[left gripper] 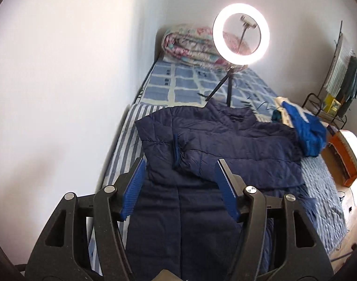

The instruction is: Fold large clothes

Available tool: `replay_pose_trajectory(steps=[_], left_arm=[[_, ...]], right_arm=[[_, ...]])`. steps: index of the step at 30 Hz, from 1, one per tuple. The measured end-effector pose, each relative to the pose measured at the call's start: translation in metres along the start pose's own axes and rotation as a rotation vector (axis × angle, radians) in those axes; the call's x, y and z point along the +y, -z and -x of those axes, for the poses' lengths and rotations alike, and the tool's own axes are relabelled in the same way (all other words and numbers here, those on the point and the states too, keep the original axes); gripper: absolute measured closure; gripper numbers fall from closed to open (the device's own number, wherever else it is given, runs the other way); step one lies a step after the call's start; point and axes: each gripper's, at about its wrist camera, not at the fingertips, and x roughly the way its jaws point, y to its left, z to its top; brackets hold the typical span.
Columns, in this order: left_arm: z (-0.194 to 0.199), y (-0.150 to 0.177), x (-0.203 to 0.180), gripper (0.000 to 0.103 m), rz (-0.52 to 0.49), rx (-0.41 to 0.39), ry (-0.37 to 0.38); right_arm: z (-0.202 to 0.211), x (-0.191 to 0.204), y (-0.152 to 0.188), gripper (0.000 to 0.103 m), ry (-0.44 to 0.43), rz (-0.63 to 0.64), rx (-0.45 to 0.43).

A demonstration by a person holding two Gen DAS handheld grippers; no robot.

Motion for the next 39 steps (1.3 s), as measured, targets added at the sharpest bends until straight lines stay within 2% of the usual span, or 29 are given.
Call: replay_pose_trajectory(steps=[3, 6, 9, 13, 19, 23, 31, 36, 39], left_arm=[[0.052, 0.021, 0.003, 0.029, -0.003, -0.025, 0.016], [0.092, 0.048, 0.009, 0.029, -0.006, -0.025, 0.013], [0.12, 0.082, 0.017, 0.029, 0.0, 0.009, 0.018], [0.137, 0.13, 0.032, 0.028, 0.024, 0.06, 0.001], [0.121, 0.206, 0.06, 0.028, 0.124, 0.197, -0.003], [0.099, 0.237, 0.076, 0.028, 0.205, 0.268, 0.011], [0.05, 0.272, 0.098, 0.029, 0.321, 0.379, 0.031], [0.03, 0.289, 0.108, 0.029, 0.378, 0.423, 0.052], [0.026, 0.292, 0.11, 0.029, 0.409, 0.418, 0.068]], right_arm=[[0.011, -0.007, 0.002, 0.013, -0.004, -0.005, -0.047], [0.015, -0.017, 0.009, 0.013, -0.007, -0.014, -0.069], [0.014, -0.028, 0.018, 0.013, -0.008, -0.03, -0.066], [0.007, -0.047, 0.03, 0.013, -0.058, -0.079, -0.039], [-0.016, -0.066, 0.044, 0.013, -0.143, -0.16, 0.02], [-0.042, -0.067, 0.052, 0.014, -0.203, -0.189, 0.086], [-0.09, -0.055, 0.071, 0.018, -0.276, -0.204, 0.208], [-0.118, -0.052, 0.086, 0.02, -0.307, -0.247, 0.287], [-0.131, -0.05, 0.093, 0.028, -0.338, -0.275, 0.326]])
